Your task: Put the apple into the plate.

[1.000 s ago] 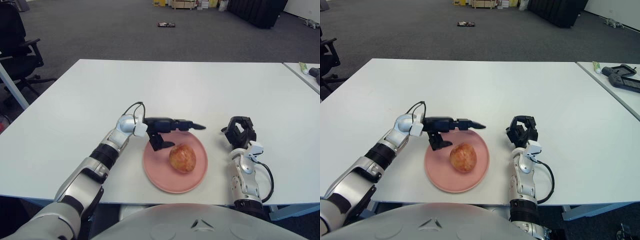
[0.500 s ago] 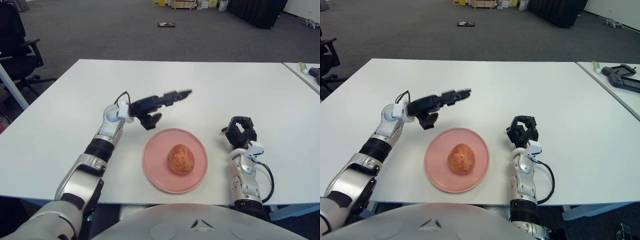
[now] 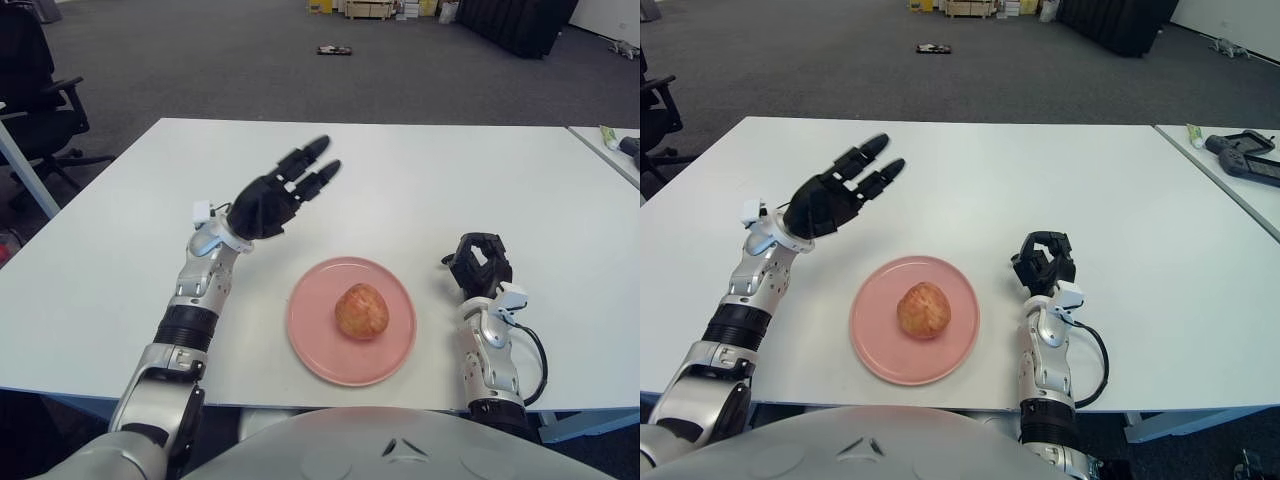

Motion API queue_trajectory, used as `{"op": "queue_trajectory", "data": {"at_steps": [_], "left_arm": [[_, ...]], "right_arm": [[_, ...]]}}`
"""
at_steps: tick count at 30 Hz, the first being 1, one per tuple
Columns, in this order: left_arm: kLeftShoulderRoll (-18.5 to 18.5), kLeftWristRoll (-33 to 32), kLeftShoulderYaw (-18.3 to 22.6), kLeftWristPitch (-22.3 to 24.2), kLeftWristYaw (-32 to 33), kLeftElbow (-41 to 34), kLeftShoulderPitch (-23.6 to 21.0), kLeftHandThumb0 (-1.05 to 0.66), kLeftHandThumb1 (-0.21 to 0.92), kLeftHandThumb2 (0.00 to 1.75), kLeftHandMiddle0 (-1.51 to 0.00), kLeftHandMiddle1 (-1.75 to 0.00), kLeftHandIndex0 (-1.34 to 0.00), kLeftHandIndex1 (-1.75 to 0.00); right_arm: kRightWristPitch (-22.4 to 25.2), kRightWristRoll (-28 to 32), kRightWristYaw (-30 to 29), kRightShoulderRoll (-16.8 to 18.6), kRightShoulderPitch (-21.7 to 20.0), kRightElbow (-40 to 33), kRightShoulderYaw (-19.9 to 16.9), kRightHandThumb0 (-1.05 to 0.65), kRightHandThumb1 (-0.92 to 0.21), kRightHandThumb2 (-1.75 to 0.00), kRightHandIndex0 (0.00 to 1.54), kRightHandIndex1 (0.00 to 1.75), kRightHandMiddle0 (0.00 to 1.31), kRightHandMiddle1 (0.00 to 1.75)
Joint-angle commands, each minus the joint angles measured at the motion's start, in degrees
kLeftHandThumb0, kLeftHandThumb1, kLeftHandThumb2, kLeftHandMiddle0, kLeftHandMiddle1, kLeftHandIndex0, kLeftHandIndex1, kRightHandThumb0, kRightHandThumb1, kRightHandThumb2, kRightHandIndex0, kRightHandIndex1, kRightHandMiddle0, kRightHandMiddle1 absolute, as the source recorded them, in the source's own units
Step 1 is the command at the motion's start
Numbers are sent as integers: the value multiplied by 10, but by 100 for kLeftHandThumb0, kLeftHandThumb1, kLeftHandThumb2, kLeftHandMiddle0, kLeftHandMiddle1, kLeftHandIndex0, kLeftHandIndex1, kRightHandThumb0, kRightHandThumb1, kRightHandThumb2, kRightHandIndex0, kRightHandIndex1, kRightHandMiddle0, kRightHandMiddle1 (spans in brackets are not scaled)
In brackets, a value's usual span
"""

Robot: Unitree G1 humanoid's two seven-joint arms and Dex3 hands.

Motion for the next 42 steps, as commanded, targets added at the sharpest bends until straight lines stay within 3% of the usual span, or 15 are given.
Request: {"op": "queue_trajectory", "data": {"at_steps": [1, 7, 13, 27, 42], "left_arm": [[-47, 45, 32, -2, 131, -23, 29, -94, 92, 95, -15, -43, 0, -61], [-85, 102, 51, -60, 194, 41, 55, -74, 92, 90, -18, -81, 0, -107], [-93, 147, 77, -114, 230, 135, 41, -61, 92, 88, -21, -103, -6, -133], [-93, 221, 89, -198, 261, 254, 21, -64, 92, 92, -27, -120, -14, -139], [-107, 261, 91, -232, 314, 322, 22, -57, 92, 99, -31, -135, -19, -150]], "right_arm": [[3, 4, 4, 13, -2, 1, -1, -38, -68, -86, 61, 175, 35, 175], [4, 5, 6, 14, -2, 0, -1, -39, -67, -87, 61, 175, 35, 175], [5, 2, 6, 13, -1, 0, -1, -39, -66, -88, 60, 175, 35, 175], [16, 0, 1, 15, -1, -3, 0, -38, -68, -86, 58, 175, 34, 175], [12, -3, 5, 11, -2, 1, 0, -38, -69, -85, 59, 175, 34, 175]]}}
